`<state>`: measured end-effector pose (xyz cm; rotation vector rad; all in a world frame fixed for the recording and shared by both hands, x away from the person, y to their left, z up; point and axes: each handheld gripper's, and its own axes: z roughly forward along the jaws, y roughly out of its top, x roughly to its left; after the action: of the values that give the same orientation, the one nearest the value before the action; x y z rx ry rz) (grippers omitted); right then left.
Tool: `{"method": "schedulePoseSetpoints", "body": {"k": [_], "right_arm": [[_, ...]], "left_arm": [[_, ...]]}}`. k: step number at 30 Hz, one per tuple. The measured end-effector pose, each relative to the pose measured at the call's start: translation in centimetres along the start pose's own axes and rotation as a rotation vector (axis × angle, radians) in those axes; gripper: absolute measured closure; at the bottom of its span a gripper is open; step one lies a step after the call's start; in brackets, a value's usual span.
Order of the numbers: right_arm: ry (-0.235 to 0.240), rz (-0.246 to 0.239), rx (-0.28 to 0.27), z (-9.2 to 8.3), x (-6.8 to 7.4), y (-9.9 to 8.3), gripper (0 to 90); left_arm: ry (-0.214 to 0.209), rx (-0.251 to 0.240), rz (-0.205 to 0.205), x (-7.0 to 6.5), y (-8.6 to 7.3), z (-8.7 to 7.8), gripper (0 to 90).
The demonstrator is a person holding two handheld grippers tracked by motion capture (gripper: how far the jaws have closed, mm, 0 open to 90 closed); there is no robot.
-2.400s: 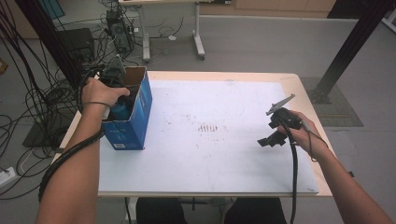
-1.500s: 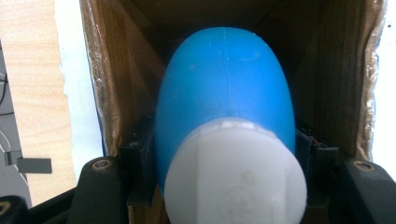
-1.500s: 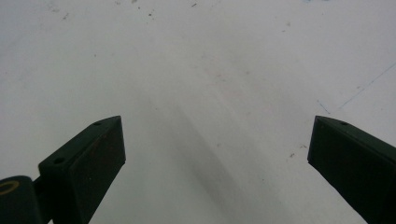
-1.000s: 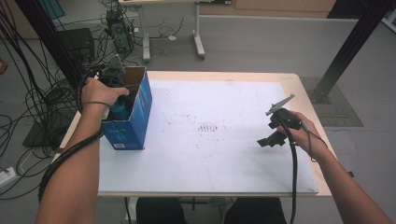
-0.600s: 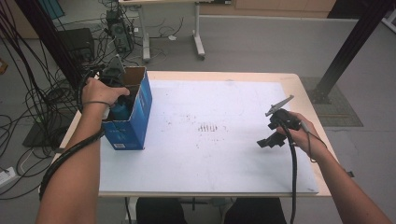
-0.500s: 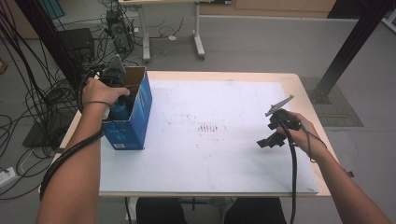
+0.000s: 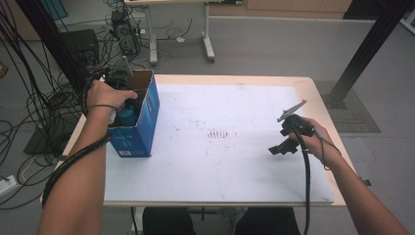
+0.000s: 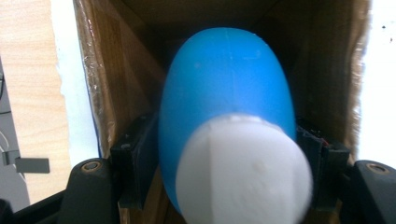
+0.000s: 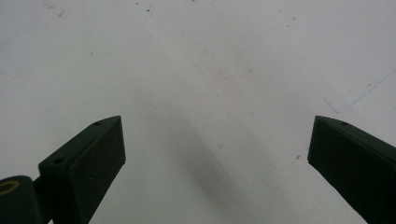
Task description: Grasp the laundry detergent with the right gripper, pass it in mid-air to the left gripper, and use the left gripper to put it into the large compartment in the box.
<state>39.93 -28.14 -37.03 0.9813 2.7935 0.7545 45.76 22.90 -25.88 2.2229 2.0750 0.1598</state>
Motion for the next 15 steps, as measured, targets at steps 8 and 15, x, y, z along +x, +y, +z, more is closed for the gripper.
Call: {"method": "schedulePoseSetpoints", "body": {"k": [8, 15], "right_arm": [[0.004, -0.008, -0.001, 0.1, 0.3, 0.3, 3.8], [0.007, -0.015, 0.000, 0.1, 0.5, 0.6, 3.8]], "left_arm": [[0.011, -0.025, 0.010, -0.4, 0.1, -2.3, 30.6], [0.029, -0.046, 0.022, -0.8, 0.1, -4.4, 27.6]]}}
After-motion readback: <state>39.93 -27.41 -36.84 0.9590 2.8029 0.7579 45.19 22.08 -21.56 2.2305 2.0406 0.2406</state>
